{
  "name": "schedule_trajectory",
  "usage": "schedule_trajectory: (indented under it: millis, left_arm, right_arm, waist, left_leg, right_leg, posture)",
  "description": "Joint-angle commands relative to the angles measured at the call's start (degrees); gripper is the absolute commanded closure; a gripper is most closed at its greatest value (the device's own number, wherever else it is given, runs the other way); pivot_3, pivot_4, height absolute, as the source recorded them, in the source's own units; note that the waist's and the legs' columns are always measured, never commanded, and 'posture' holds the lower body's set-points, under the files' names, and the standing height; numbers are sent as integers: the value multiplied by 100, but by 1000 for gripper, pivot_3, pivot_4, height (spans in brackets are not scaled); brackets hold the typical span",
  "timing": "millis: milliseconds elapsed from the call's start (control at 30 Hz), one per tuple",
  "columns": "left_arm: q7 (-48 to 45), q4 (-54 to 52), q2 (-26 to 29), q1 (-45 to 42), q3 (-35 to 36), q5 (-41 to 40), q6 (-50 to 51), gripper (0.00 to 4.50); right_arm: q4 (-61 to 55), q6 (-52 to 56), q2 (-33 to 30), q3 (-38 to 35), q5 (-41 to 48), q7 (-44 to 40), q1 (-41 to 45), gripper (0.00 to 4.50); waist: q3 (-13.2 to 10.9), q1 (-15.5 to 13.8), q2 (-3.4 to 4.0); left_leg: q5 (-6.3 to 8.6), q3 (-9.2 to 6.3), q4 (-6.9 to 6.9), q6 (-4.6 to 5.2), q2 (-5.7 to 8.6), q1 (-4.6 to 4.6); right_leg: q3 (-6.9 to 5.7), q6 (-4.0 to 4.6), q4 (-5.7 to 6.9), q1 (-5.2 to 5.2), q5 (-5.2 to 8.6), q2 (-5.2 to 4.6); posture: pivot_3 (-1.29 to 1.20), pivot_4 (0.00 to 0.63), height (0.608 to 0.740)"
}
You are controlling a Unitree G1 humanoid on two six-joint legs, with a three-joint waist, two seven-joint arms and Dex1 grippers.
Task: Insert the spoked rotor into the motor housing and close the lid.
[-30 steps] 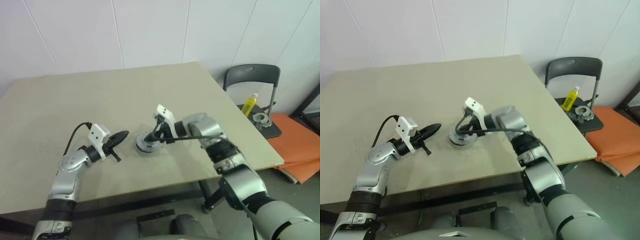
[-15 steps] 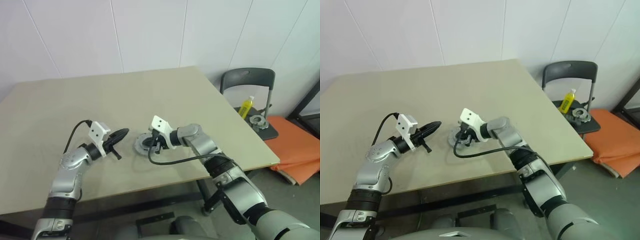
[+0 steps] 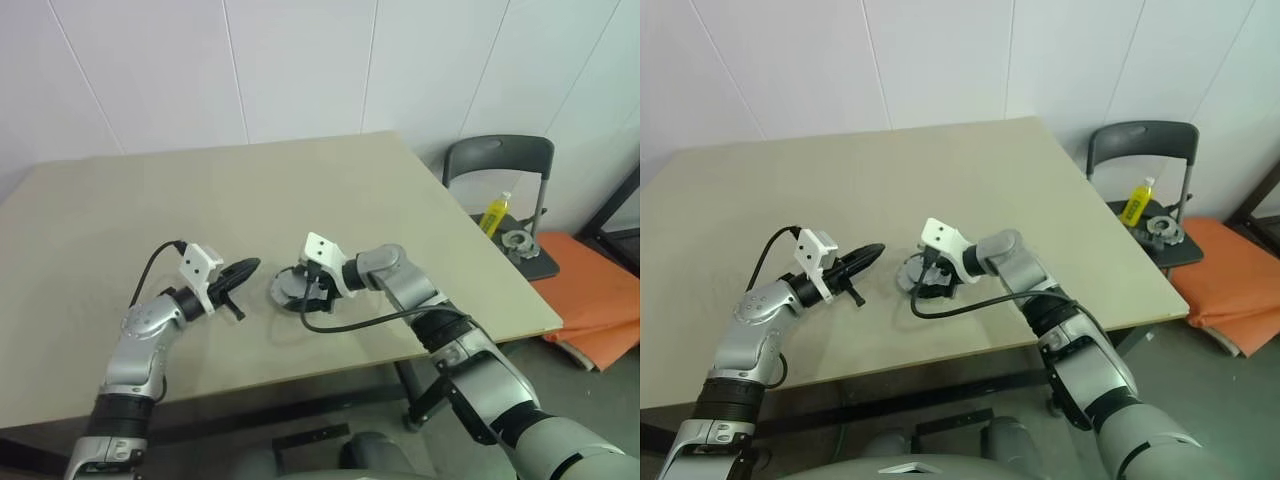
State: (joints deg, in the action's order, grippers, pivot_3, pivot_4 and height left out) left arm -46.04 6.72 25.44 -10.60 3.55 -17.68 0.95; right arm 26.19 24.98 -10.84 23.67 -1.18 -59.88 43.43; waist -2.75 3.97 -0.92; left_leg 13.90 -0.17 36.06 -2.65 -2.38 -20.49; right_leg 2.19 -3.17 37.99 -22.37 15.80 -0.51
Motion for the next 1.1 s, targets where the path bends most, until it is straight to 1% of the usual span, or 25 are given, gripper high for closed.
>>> schedule_trajectory:
  millis: [33, 133, 200, 433, 533, 567, 600, 800, 900, 967, 1000, 1100]
  left_arm:
    - [17, -180, 15, -141, 66, -51, -34, 4500]
    - [8, -184, 16, -141, 60, -54, -30, 4500]
    - [0, -185, 11, -135, 43, -48, -30, 4500]
    - [-15, -167, -19, -128, -5, -22, -41, 4500]
    - [-17, -153, -35, -127, -26, -14, -52, 4500]
    - [-16, -152, -41, -128, -31, -15, -53, 4500]
    - [-17, -150, -45, -129, -33, -14, -54, 4500]
    - [-11, -110, -44, -165, -21, -1, -72, 4500]
    - [-8, -96, -45, -169, -21, 10, -85, 4500]
    - [-5, -88, -45, -171, -20, 18, -95, 4500]
    - [-1, -84, -45, -176, -18, 21, -100, 4500]
    - [2, -50, -44, -201, -10, 30, -123, 4500]
  right_arm:
    - [210, 215, -86, 136, -121, -22, -66, 26]
    - [223, 265, -59, 119, -109, 28, -73, 618]
    - [262, 234, -66, 144, -150, 70, -76, 1150]
    - [510, 180, 81, -123, -25, 350, 47, 1150]
    - [547, 156, 42, -179, -30, 340, 106, 531]
    - [547, 153, 26, -174, -33, 317, 116, 203]
    - [549, 148, 16, -160, -45, 293, 123, 16]
    - [647, 224, 1, -73, -112, 209, 152, 16]
    - [618, 259, 27, -93, -62, 177, 111, 609]
    - [591, 247, 32, -91, -58, 167, 91, 1235]
    - [599, 236, 50, -115, -48, 196, 96, 1307]
    - [671, 115, 110, -182, -63, 343, 137, 1307]
  waist:
    - [0, 3, 0]
    - [0, 4, 0]
    - [0, 6, 0]
    - [-1, 5, 2]
    - [-1, 1, 1]
    - [-3, -1, 4]
    - [-3, 1, 3]
    - [-2, 0, 3]
    - [-2, 0, 3]
    - [-2, -2, 3]
    - [-2, -1, 3]
    - [-2, 2, 3]
  left_leg:
    - [0, 0, 0, 0, 0, 0]
    - [0, 0, -1, 0, 0, 0]
    - [0, -1, -1, 0, -1, 4]
    - [1, -4, -1, -2, -1, 5]
    - [1, -1, -10, -1, -1, -10]
    - [1, -1, -11, -1, -1, -14]
    - [1, -1, -11, -1, -1, -23]
    - [0, -4, -7, 1, 0, -67]
    - [0, -3, -3, 0, 0, -69]
    - [0, -4, 0, 1, 1, -69]
    - [0, -4, 1, 1, 0, -69]
    - [0, -4, 1, 0, 1, -69]
  right_leg:
    - [0, 0, 0, 0, 0, 0]
    - [0, 0, -2, 0, 0, -1]
    - [0, 0, -1, 2, 0, -1]
    - [0, 1, -12, -10, 1, -7]
    - [0, 1, -18, -4, 0, -6]
    - [0, 1, -18, -8, 0, -6]
    - [0, 1, -18, -17, 0, -5]
    - [-1, -2, -18, -51, -2, -1]
    - [-1, -2, -18, -51, -2, -1]
    - [-2, -2, -18, -50, -2, -1]
    - [-2, -2, -18, -50, -2, -2]
    - [-2, -2, -18, -50, -2, -2]
  posture:
    - [0, 0, 740]
    - [0, 0, 740]
    - [0, 0, 740]
    - [0, 0, 740]
    - [0, 0, 740]
    - [0, 0, 740]
    - [0, 0, 740]
    - [0, 0, 740]
    - [0, 0, 740]
    - [0, 0, 740]
    - [0, 0, 740]
    - [0, 0, 740]
